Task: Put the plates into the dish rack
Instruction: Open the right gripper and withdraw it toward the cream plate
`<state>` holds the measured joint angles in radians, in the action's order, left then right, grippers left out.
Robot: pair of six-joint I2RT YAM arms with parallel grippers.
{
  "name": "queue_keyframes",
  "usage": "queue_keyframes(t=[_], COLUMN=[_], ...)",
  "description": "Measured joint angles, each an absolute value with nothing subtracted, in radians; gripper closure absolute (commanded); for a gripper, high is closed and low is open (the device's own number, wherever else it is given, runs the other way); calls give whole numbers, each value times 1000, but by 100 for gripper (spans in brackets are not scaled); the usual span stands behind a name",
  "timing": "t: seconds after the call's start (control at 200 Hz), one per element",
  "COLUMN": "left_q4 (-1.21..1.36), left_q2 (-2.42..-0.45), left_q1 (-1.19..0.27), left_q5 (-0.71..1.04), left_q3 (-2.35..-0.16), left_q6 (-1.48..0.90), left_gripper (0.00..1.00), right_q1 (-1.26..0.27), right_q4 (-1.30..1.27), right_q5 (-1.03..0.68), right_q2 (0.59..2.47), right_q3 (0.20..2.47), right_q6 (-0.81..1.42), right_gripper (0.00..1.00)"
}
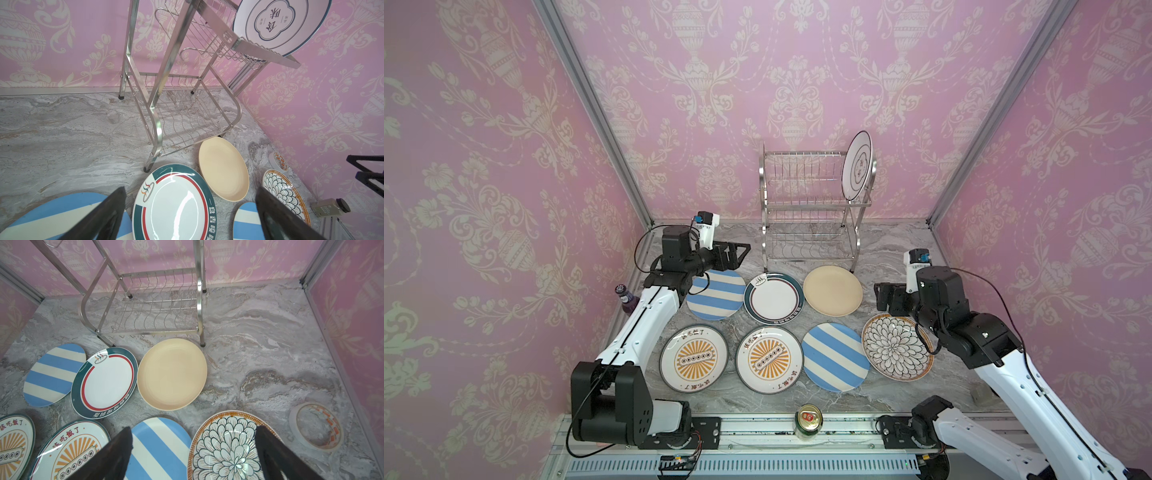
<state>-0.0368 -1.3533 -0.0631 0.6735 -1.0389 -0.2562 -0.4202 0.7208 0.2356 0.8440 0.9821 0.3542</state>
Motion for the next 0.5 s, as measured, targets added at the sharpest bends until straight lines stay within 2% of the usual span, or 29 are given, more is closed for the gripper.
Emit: queue_keyframes(t=[0.355, 0.5], left_q4=[10, 22], left_q2=[-1357, -1378], left_q1=[-67, -71], left_q5=[672, 675], left_q3=[-1001, -999], left_q6=[-267, -279], left_gripper=[1, 1], right_q1=[-406, -363], right_q4=[624, 558], right_q5=[55, -9], right_q2=[817, 837], right_q3=[712, 667], right_q6=[459, 487], right_gripper=[3, 12])
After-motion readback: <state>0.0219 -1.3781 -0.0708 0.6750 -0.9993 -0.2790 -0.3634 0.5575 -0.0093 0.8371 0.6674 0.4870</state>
